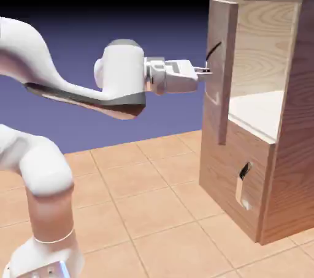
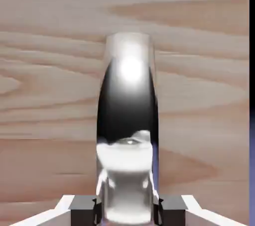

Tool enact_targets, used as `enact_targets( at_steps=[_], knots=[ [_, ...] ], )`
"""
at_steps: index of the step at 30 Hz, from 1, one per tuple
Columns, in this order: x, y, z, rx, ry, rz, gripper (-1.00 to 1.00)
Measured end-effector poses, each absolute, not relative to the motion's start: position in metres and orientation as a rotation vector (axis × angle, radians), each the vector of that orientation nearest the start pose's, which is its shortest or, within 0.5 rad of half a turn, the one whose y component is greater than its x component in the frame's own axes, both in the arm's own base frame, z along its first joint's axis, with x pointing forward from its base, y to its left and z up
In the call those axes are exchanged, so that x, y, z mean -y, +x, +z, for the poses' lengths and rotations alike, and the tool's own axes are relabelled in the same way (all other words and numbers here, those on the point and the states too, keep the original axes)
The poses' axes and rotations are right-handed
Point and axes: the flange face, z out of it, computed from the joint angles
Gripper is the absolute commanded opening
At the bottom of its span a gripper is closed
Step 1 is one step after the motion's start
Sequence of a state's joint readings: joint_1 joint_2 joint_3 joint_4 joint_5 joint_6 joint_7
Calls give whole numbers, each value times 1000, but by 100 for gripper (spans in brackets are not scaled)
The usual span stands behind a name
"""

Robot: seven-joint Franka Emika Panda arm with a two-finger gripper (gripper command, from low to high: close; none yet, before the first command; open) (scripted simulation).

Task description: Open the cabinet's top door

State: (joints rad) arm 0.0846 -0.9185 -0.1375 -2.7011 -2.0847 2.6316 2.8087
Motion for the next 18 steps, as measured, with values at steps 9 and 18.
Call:
enact_targets(
  at_steps=[9,18],
  knots=[
    [-45,293,549,-1374,-1638,-2131,-100],
    [-108,266,549,-1609,-1555,-2239,-100]
  ],
)
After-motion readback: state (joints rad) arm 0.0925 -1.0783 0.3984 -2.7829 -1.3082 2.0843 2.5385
